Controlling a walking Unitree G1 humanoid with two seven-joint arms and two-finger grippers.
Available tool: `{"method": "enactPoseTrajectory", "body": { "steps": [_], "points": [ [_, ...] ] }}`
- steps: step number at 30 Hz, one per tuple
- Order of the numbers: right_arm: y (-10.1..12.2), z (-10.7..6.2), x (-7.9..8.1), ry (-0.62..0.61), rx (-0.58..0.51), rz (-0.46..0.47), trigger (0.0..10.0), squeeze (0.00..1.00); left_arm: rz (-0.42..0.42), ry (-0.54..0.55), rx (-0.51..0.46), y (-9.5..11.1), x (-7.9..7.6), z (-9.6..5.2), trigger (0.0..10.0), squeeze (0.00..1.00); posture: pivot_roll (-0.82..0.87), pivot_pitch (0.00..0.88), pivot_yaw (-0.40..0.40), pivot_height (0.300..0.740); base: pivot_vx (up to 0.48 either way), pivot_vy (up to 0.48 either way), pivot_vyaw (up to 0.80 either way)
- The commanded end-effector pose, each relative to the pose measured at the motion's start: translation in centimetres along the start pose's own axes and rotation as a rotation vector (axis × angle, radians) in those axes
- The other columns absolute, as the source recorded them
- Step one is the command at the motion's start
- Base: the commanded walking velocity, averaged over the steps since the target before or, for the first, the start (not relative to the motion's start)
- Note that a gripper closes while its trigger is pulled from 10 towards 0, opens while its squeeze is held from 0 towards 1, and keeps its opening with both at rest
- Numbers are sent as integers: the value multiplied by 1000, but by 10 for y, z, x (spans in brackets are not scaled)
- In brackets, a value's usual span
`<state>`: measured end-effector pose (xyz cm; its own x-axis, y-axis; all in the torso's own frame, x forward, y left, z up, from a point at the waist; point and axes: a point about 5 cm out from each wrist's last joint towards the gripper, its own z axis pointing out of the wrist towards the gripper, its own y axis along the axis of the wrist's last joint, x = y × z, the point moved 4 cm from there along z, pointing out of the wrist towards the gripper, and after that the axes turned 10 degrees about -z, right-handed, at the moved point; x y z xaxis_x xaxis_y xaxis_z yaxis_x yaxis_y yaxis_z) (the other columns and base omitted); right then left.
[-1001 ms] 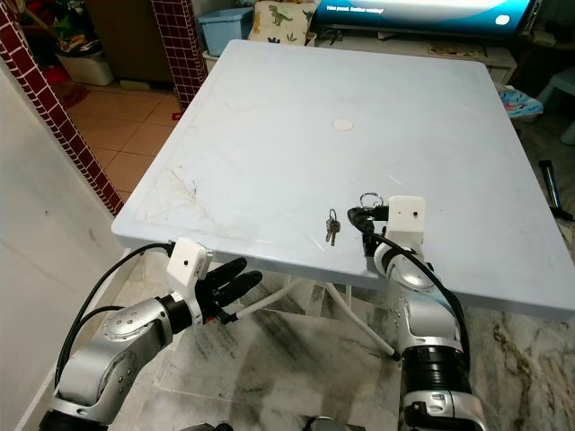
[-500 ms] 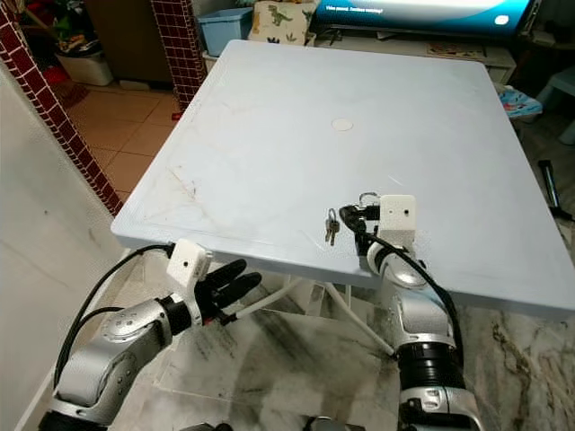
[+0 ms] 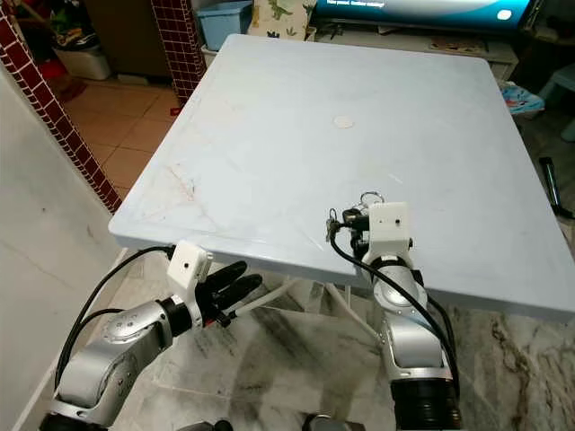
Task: Hang keys on a hook
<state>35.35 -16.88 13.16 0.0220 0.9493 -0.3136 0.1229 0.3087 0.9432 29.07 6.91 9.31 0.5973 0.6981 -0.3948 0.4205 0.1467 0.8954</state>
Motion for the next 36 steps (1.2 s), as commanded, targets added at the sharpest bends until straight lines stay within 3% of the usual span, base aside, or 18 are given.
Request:
{"method": "enactPoseTrajectory", "body": {
  "steps": [1, 11, 19, 23, 24, 25, 26, 36],
  "points": [
    [10, -1, 3, 14, -51, 13, 10000, 0, 9, -1, 3, 0, -2, 1, 10000, 0, -98, 148, 1, 740, 0, 0, 0],
    [5, 10, 9, 70, -21, 166, 10000, 0, 10, 2, 0, 0, -1, 1, 10000, 0, -92, 146, -3, 740, 0, 0, 0],
    [-19, 16, 2, 69, 66, 155, 10000, 0, 12, -1, 4, 0, -1, 0, 10000, 0, -89, 143, 1, 740, 0, 0, 0],
    [-30, 18, 2, 71, 115, 193, 9725, 0, 13, -4, 7, -1, -2, 0, 10000, 0, -90, 143, 2, 740, 0, 0, 0],
    [-34, 19, 2, 72, 128, 199, 6431, 0, 14, -4, 8, -1, -2, 1, 10000, 0, -90, 143, 2, 740, 0, 0, 0],
    [-37, 19, 1, 72, 139, 204, 4431, 0, 15, -5, 8, -1, -2, 1, 10000, 0, -90, 143, 2, 740, 0, 0, 0],
    [-39, 19, 2, 76, 151, 208, 0, 0, 16, -5, 8, -1, -2, 1, 10000, 0, -90, 143, 2, 740, 0, 0, 0],
    [-49, 20, 3, 92, 186, 219, 0, 0, 17, -1, 8, -1, -1, 0, 10000, 0, -85, 143, 1, 740, 0, 0, 0]
  ]
}}
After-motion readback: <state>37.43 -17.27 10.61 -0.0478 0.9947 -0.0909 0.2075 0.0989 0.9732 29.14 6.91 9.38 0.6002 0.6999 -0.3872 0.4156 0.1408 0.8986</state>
